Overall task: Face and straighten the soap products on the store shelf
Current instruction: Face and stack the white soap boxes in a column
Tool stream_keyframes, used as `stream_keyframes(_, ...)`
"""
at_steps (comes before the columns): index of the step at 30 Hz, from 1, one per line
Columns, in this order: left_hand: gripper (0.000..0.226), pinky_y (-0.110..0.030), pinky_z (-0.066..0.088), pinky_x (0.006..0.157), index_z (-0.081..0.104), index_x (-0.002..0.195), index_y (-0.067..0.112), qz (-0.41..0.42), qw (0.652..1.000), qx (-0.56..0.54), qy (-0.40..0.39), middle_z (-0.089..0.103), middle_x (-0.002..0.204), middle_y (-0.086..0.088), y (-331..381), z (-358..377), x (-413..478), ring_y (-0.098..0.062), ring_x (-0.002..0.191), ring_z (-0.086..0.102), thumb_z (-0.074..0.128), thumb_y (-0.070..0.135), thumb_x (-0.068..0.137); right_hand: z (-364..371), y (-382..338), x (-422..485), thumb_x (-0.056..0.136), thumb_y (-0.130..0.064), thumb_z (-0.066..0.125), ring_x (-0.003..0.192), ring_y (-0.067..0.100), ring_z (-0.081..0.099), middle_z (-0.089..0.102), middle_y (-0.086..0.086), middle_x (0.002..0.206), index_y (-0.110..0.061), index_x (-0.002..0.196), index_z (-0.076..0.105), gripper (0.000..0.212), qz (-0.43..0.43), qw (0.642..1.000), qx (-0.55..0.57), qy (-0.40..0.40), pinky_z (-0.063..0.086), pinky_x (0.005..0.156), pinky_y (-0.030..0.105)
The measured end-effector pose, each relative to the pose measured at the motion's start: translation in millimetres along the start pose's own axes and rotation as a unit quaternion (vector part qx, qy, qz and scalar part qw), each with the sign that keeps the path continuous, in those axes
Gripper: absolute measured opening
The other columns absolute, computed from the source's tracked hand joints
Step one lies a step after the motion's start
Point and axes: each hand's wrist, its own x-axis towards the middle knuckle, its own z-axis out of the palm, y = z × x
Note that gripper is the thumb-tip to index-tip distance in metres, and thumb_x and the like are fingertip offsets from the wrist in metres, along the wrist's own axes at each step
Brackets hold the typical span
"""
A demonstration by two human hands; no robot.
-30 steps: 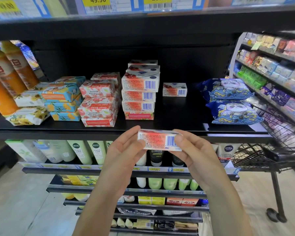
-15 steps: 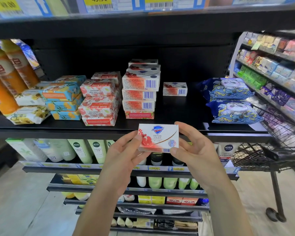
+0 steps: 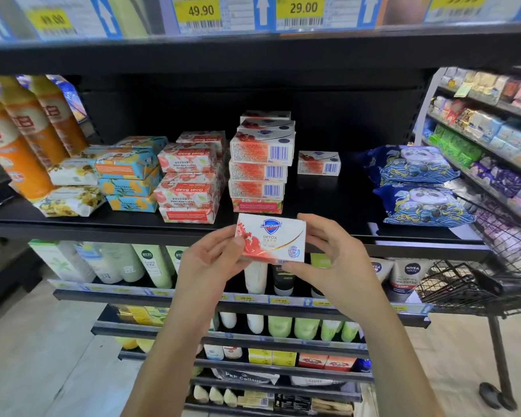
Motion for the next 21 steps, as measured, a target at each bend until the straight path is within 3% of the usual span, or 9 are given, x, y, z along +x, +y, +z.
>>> stream_keyframes(3, 0.026, -0.03, 0.054, 0.099, 0.071, 0.119, 0.029, 0.076, 0.985, 0.152, 0.028, 0.077, 0.109, 0.014, -1.5, -12.6, 10.6, -0.002, 0.107, 0.07, 0.067, 0.036, 0.094, 5.3, -3.3, 10.2, 0.076, -0.011, 0.089, 0.119, -0.007, 0.06, 0.064, -0.017, 0.13, -0.049, 0.124, 0.053, 0.071, 0.004, 1.0, -0.007, 0.003, 0.052, 0.097, 0.016)
stream_keyframes(5, 0.043, -0.025, 0.052, 0.097, 0.07, 0.126, 0.029, 0.13, 0.96, 0.247, 0.039, 0.073, 0.116, 0.018, -3.9, -21.9, 16.2, 0.003, 0.11, 0.065, 0.062, 0.052, 0.091, 7.2, -3.1, 18.9, 0.076, -0.013, 0.089, 0.118, -0.006, 0.061, 0.064, -0.016, 0.13, -0.052, 0.12, 0.053, 0.068, 0.012, 1.0, -0.012, 0.005, 0.053, 0.096, 0.019)
stream_keyframes(8, 0.054, -0.016, 0.048, 0.096, 0.065, 0.134, 0.027, 0.201, 0.9, 0.385, 0.048, 0.066, 0.132, 0.012, -8.8, -37.1, 25.7, -0.005, 0.123, 0.058, 0.051, 0.058, 0.091, 9.2, 0.2, 32.7, 0.078, -0.015, 0.088, 0.119, -0.001, 0.061, 0.064, -0.012, 0.133, -0.04, 0.129, 0.056, 0.066, 0.031, 0.999, -0.018, 0.007, 0.053, 0.099, 0.022)
stream_keyframes(11, 0.054, -0.03, 0.041, 0.111, 0.061, 0.139, 0.018, 0.229, 0.845, 0.484, 0.009, 0.062, 0.14, 0.003, -18.0, -49.8, 37.8, -0.012, 0.134, 0.051, 0.046, 0.05, 0.099, 12.3, 0.2, 44.0, 0.08, -0.015, 0.087, 0.118, 0.001, 0.062, 0.065, -0.011, 0.131, -0.025, 0.139, 0.056, 0.068, 0.038, 0.999, -0.037, -0.002, 0.051, 0.101, 0.022)
stream_keyframes(16, 0.057, -0.039, 0.035, 0.119, 0.06, 0.141, 0.013, 0.26, 0.796, 0.547, 0.006, 0.057, 0.146, -0.001, -44.0, -60.4, 49.6, -0.021, 0.14, 0.046, 0.059, 0.047, 0.096, 15.6, 0.4, 56.0, 0.083, -0.013, 0.084, 0.1, -0.02, 0.061, 0.064, -0.033, 0.104, -0.045, 0.115, 0.058, 0.052, 0.03, 0.997, -0.068, -0.024, 0.049, 0.091, 0.008)
stream_keyframes(19, 0.055, -0.044, 0.039, 0.117, 0.062, 0.139, 0.012, 0.289, 0.787, 0.544, 0.033, 0.059, 0.143, -0.002, -55.7, -59.6, 54.4, -0.023, 0.137, 0.05, 0.066, 0.042, 0.093, 17.9, 3.3, 59.7, 0.087, -0.015, 0.08, 0.108, -0.012, 0.063, 0.07, -0.026, 0.113, -0.031, 0.131, 0.062, 0.051, 0.029, 0.996, -0.076, -0.029, 0.05, 0.097, 0.012)
stream_keyframes(21, 0.052, -0.048, 0.043, 0.113, 0.064, 0.137, 0.01, 0.31, 0.787, 0.53, 0.054, 0.06, 0.14, -0.003, -62.9, -58.4, 57.4, -0.026, 0.134, 0.052, 0.073, 0.034, 0.092, 19.7, 4.3, 60.9, 0.089, -0.018, 0.079, 0.113, -0.005, 0.063, 0.07, -0.022, 0.121, -0.031, 0.137, 0.061, 0.053, 0.026, 0.995, -0.089, -0.027, 0.049, 0.1, 0.016)
